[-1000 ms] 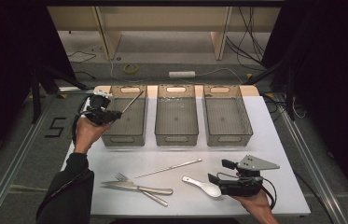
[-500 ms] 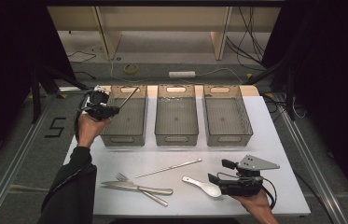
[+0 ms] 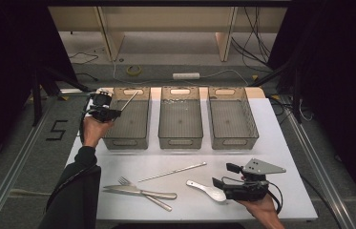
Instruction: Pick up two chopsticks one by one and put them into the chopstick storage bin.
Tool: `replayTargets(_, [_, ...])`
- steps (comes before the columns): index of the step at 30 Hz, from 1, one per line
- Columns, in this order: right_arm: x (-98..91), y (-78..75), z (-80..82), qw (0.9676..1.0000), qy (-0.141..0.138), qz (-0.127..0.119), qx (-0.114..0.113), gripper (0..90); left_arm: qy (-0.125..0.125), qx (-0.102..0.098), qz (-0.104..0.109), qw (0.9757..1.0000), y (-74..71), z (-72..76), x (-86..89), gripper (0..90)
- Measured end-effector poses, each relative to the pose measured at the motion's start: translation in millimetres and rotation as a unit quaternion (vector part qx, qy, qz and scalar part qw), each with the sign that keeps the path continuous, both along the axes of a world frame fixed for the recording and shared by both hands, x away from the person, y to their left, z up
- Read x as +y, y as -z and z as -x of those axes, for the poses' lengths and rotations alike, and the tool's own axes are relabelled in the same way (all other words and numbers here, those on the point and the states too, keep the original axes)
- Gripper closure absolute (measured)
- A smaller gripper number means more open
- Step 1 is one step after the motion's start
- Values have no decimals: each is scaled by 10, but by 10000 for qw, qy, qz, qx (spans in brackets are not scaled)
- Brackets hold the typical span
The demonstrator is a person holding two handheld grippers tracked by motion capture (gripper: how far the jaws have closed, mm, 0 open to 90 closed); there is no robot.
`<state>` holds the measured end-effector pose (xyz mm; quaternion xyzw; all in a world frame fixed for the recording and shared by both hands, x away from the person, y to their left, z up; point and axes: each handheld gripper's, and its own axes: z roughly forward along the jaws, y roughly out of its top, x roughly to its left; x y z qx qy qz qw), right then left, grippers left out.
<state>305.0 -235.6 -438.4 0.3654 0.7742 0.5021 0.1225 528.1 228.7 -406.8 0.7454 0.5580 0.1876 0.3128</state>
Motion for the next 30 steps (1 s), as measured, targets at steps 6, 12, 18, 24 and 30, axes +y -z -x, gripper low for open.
replayTargets(6, [1, 1, 0, 10000, -15, -2, 16, 229, -92, -134, 209, 9996, 4, 22, 38, 641])
replayTargets(12, [2, 4, -4, 10000, -4, 9, 31, 229, 252, -71, 413, 9988, -86, 139, -15, 441])
replayTargets(18, [1, 5, -6, 10000, 11, 11, 21, 229, 825, -68, 756, 9937, -186, 372, -121, 310])
replayTargets(24, [12, -7, 2, 10000, 4, 17, -10, 227, 1233, 33, 545, 9909, -217, 566, -290, 265])
replayTargets(30, [6, -18, 16, 10000, -6, 4, -41, 227, 1580, 146, 350, 9867, -250, 673, -473, 233])
